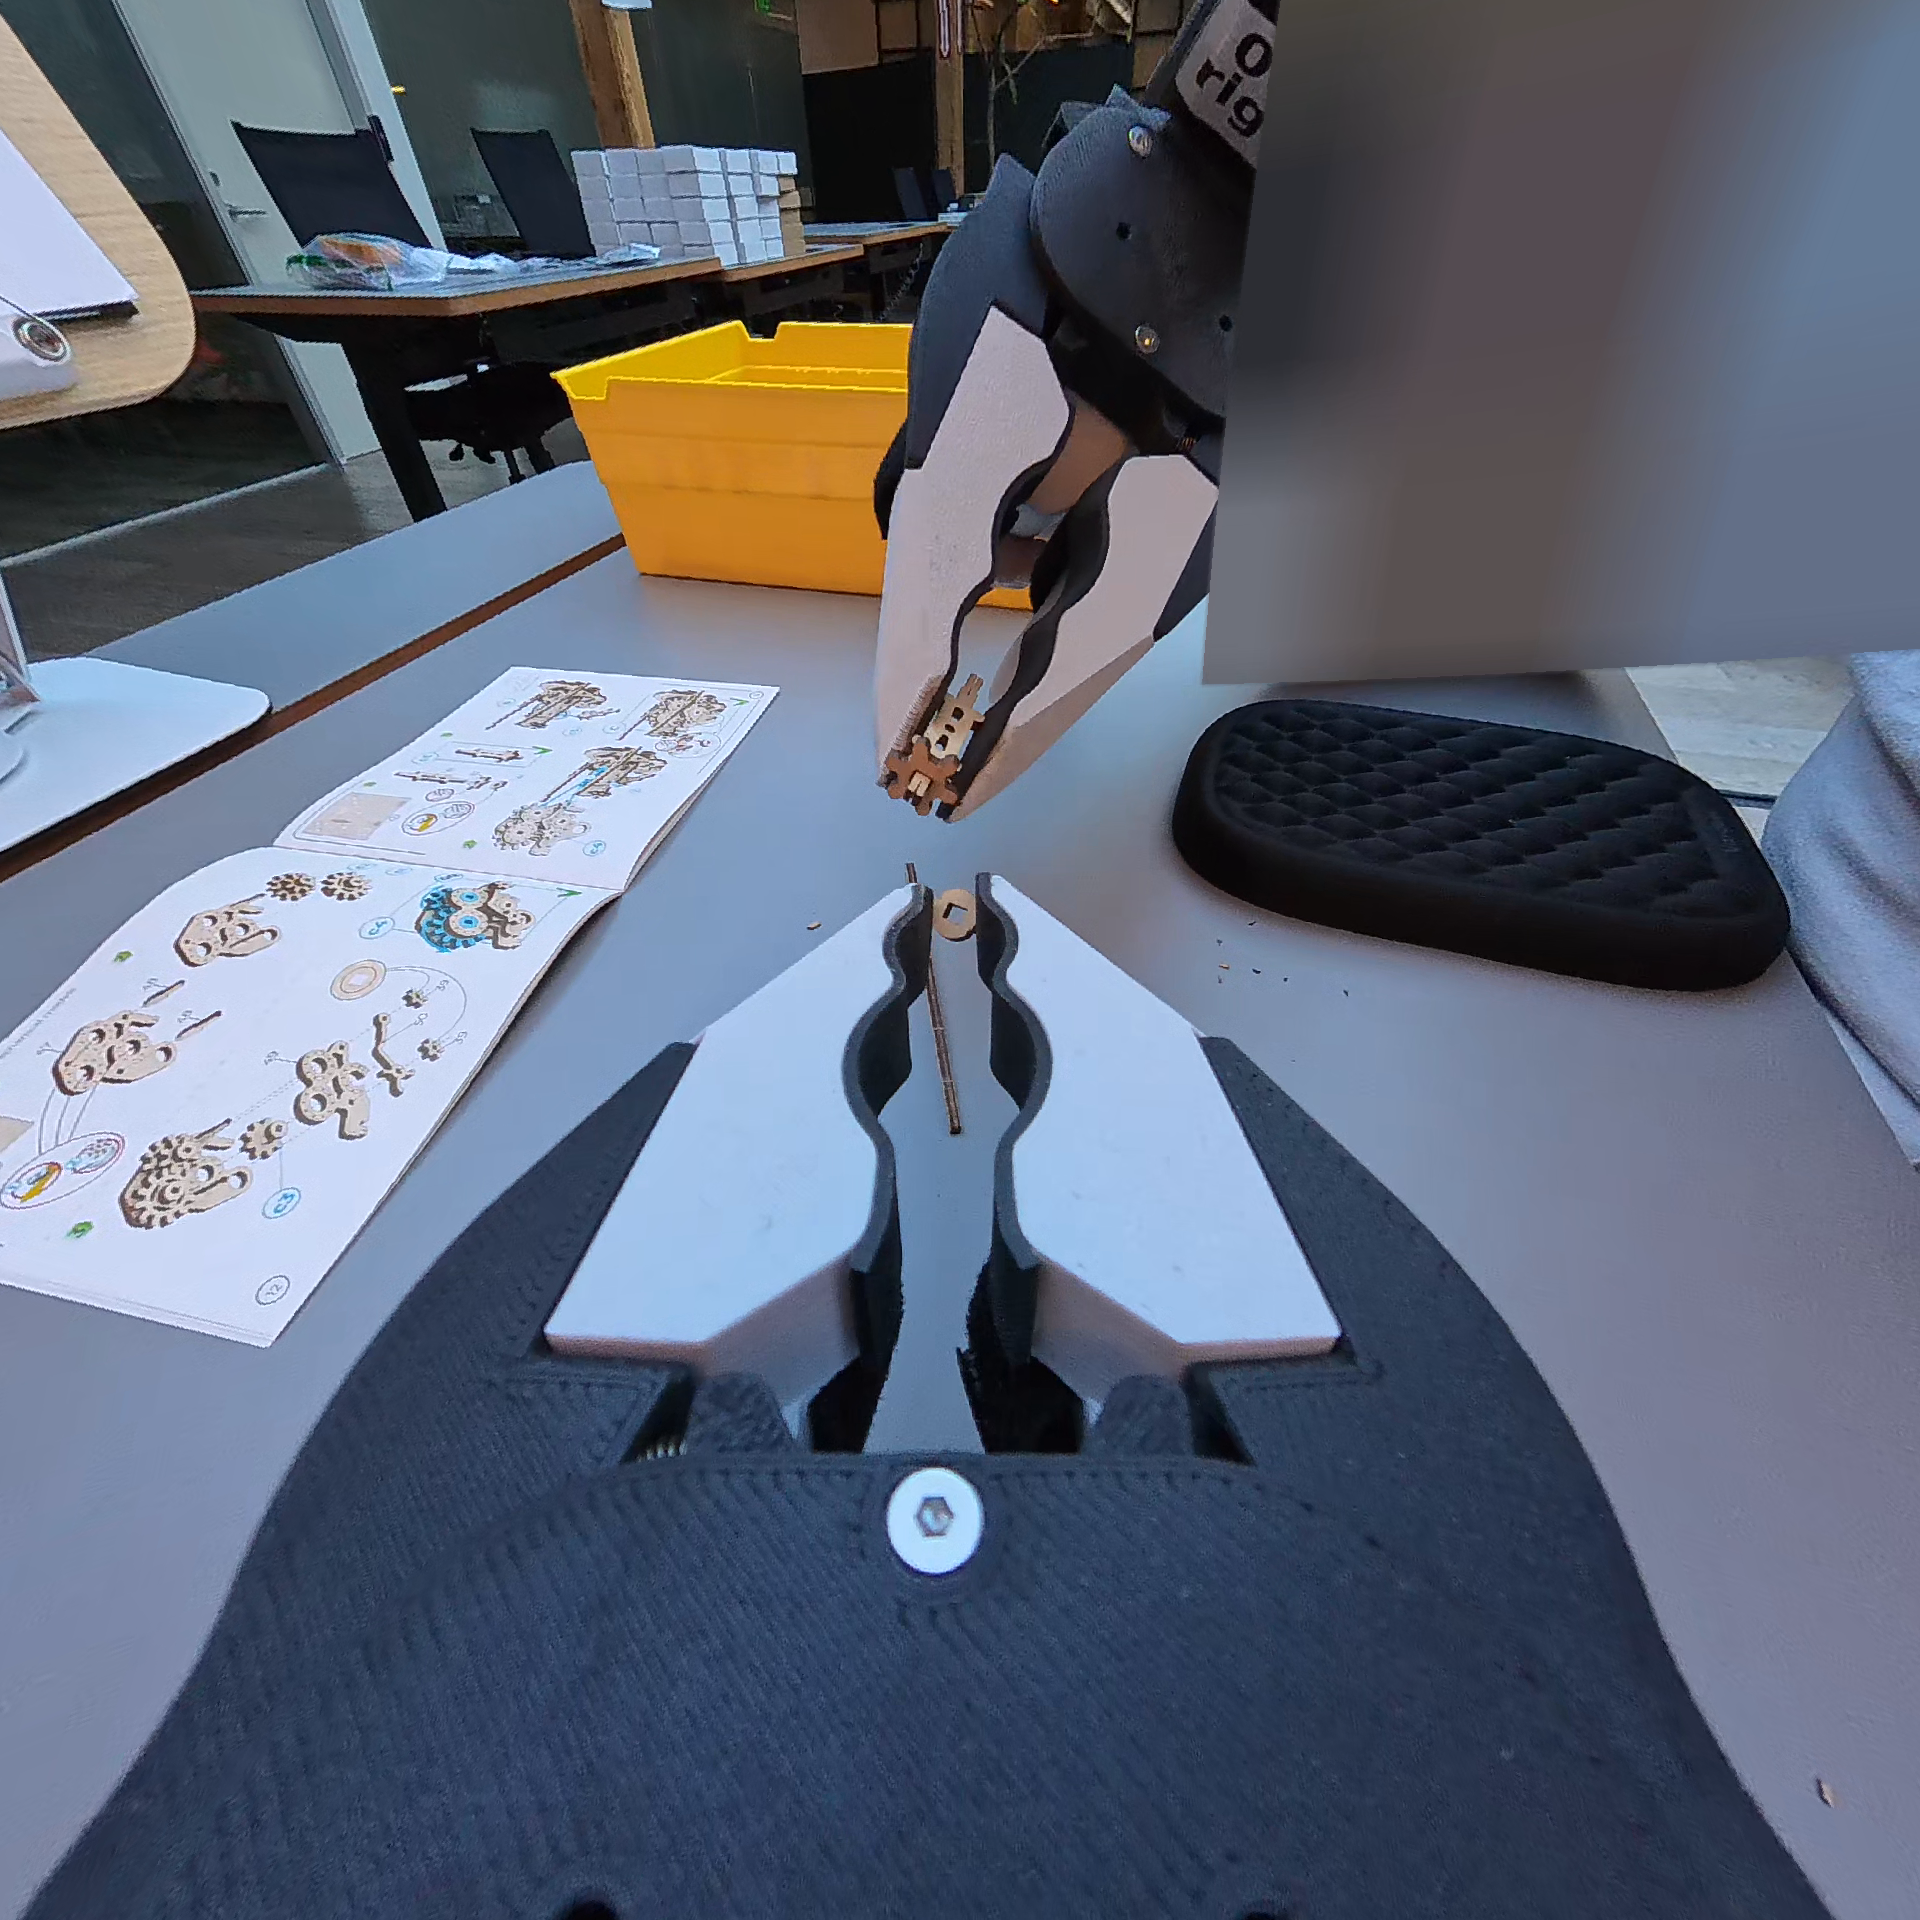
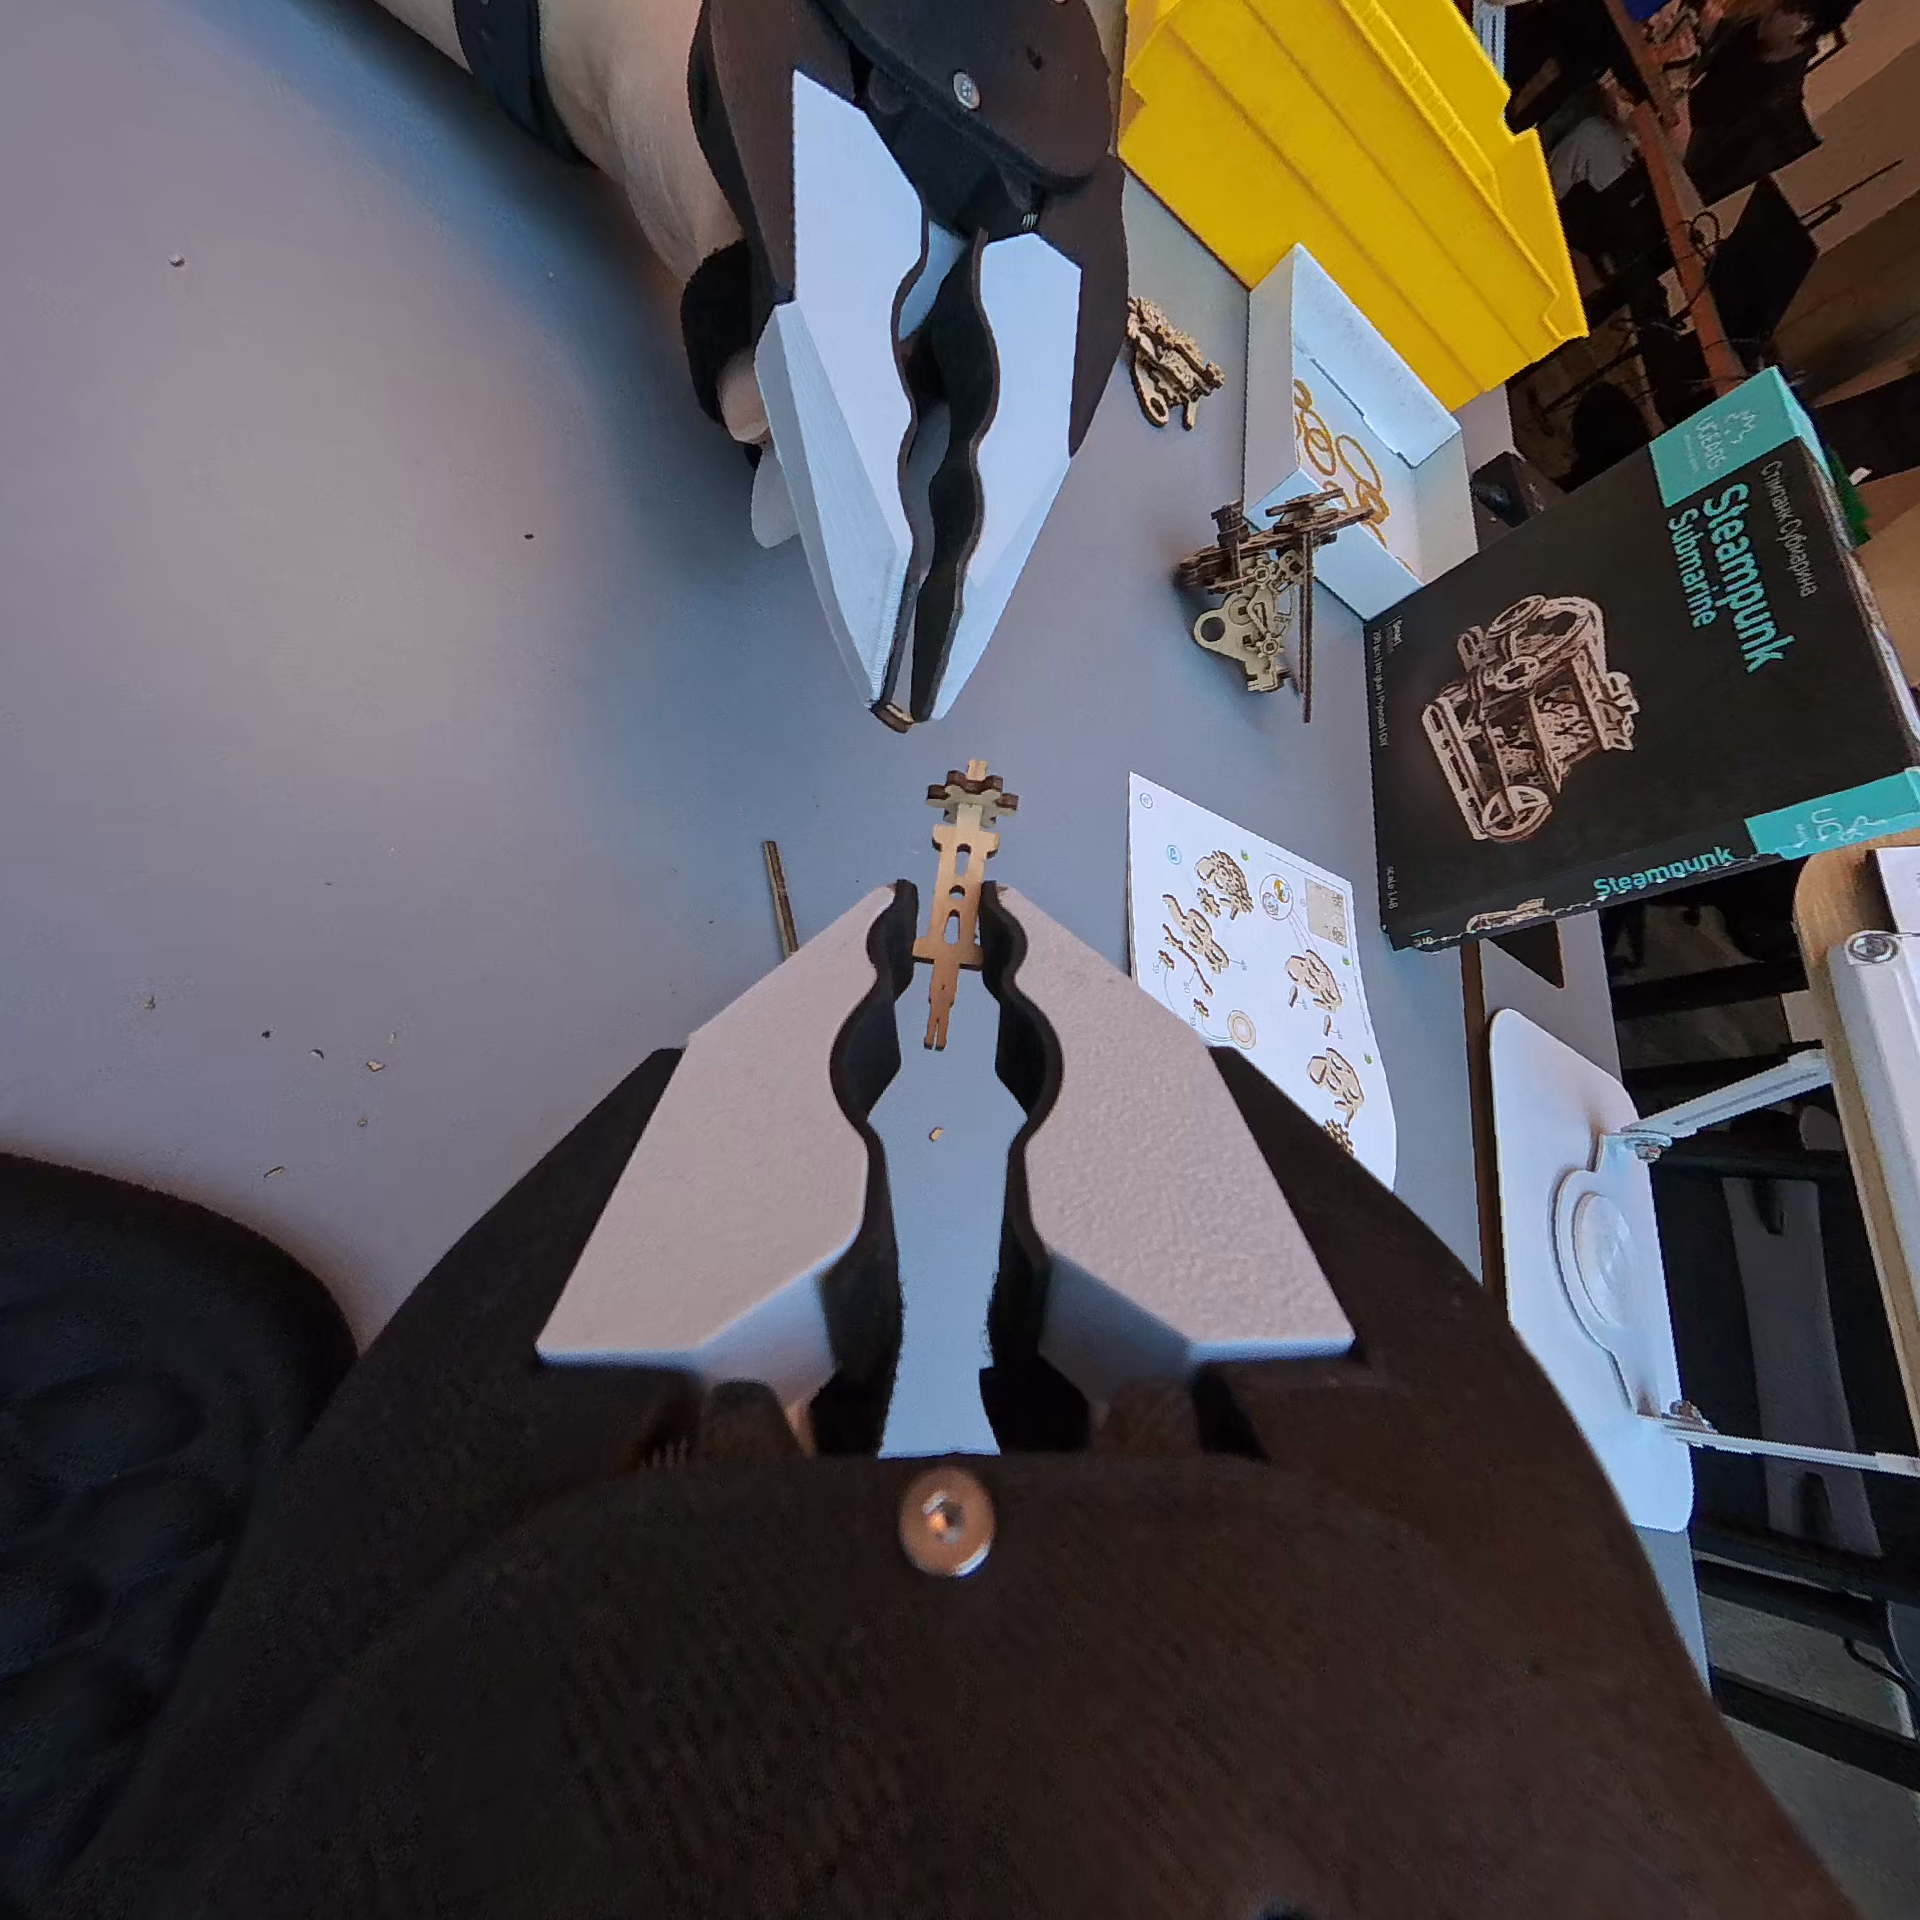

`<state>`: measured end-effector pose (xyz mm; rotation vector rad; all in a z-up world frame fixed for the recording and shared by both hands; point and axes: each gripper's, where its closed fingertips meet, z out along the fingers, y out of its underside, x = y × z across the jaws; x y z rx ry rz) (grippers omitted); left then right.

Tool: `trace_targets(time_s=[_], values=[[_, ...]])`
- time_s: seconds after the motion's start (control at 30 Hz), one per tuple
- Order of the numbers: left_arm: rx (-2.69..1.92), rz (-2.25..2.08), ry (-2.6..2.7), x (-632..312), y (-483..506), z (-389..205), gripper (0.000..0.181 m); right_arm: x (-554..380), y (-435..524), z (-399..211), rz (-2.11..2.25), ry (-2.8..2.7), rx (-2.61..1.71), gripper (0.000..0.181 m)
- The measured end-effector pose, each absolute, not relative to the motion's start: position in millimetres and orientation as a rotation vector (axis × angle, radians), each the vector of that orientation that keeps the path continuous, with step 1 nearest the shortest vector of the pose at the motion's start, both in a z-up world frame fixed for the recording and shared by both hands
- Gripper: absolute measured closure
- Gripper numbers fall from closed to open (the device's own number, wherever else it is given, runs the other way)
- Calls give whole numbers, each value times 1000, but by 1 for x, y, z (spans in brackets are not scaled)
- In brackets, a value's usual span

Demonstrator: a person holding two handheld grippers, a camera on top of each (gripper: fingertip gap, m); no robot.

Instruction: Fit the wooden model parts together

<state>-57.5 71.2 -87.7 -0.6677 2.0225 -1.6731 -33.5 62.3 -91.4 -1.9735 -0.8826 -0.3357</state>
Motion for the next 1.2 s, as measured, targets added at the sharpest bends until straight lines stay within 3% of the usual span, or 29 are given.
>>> trace_targets(time_s=[1.2], values=[[-650, -1678, 2014, -59, 70, -85, 176, -34, 61, -90, -355, -913, -1938, 171]])
